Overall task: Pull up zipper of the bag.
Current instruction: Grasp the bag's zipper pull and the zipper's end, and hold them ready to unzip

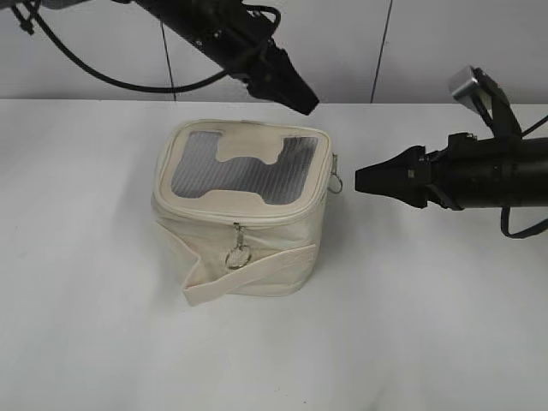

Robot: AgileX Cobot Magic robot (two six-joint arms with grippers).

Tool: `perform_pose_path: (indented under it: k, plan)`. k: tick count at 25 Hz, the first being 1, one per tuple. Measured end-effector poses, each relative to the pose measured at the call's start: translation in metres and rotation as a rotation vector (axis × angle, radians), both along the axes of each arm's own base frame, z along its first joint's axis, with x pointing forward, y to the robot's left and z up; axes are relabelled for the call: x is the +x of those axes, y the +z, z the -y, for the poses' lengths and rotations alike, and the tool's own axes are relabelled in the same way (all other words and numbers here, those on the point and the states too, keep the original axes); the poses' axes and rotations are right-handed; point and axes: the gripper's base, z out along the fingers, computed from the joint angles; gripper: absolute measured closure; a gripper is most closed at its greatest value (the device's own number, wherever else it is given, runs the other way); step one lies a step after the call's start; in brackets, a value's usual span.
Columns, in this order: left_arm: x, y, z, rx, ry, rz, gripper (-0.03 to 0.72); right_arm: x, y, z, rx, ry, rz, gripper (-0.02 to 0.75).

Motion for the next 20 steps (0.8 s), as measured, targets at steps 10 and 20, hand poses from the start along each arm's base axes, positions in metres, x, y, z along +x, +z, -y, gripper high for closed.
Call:
perform_pose_path:
  k: [10,20]
  plan:
    - [-0.003,-0.023,0.011,0.094,-0.015,-0.037,0.242,0.000,0.000,0.000,0.001,0.005,0.014,0.220]
    - [-0.003,-0.024,0.011,0.108,0.028,-0.078,0.242,0.000,0.001,0.000,0.005,0.000,0.014,0.221]
